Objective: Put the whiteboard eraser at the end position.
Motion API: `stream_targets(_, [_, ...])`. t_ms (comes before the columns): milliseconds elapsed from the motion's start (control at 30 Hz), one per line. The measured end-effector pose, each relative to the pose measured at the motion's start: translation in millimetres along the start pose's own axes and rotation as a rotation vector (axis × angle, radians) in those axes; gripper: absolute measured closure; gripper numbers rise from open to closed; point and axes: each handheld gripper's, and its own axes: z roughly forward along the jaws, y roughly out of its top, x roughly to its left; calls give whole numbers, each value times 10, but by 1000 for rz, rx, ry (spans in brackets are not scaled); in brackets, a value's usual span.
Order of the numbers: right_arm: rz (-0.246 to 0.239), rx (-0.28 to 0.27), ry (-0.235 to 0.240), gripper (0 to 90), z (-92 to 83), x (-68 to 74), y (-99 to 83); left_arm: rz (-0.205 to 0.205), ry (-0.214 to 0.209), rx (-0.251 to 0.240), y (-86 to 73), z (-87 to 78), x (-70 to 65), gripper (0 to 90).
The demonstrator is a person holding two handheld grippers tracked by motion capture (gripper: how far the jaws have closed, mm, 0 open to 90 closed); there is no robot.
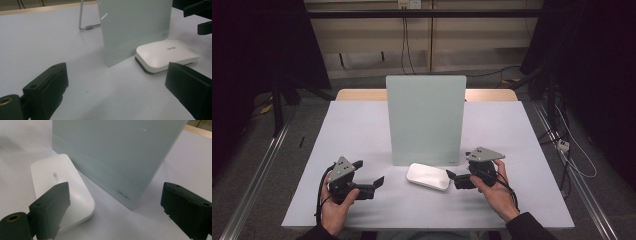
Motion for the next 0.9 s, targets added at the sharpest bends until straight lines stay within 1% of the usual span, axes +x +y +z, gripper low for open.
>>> stream_targets(33, [5, 0, -2, 88, -18, -15, -15, 4, 3, 3, 1, -3, 5, 45])
stream_targets(100, [12, -6, -14, 88, -55, -46, -35, -5, 3, -2, 1, -1, 7, 47])
stream_targets(167, [17, -22, -24, 87, -100, -64, -50, -2, 8, 0, 1, -5, 13, 47])
stream_targets(267, [24, -30, -39, 88, -157, -91, -71, -7, 12, 1, -1, -9, 16, 47])
stream_targets(400, [52, -31, -47, 88, -213, -148, -128, -5, 15, 3, 1, -11, 17, 51])
stream_targets(433, [67, -32, -48, 88, -228, -169, -145, -6, 12, 0, 1, -10, 18, 51])
stream_targets(500, [72, -33, -69, 90, -262, -202, -176, -8, 13, -1, 2, -12, 15, 51])
stream_targets(567, [90, -36, -76, 90, -305, -231, -204, -10, 14, -1, 3, -17, 11, 51])
stream_targets(667, [98, -43, -95, 91, -355, -279, -249, -5, 12, 6, 1, -15, 14, 51])
stream_targets(700, [108, -41, -98, 91, -372, -288, -261, -6, 13, 7, 0, -14, 12, 51])
stream_targets(733, [107, -42, -107, 92, -386, -301, -274, -1, 11, 10, 4, -18, 14, 51])
stream_targets(767, [110, -44, -111, 95, -399, -310, -286, -3, 18, 3, 3, -15, 10, 51])
stream_targets(833, [119, -42, -110, 95, -425, -325, -309, -9, 14, 1, 3, -20, 15, 51])
stream_targets(867, [117, -45, -118, 95, -438, -331, -321, -5, 25, 2, 4, -28, 21, 51])
stream_targets(900, [114, -42, -121, 95, -453, -333, -335, -11, 28, 0, 4, -31, 27, 51])
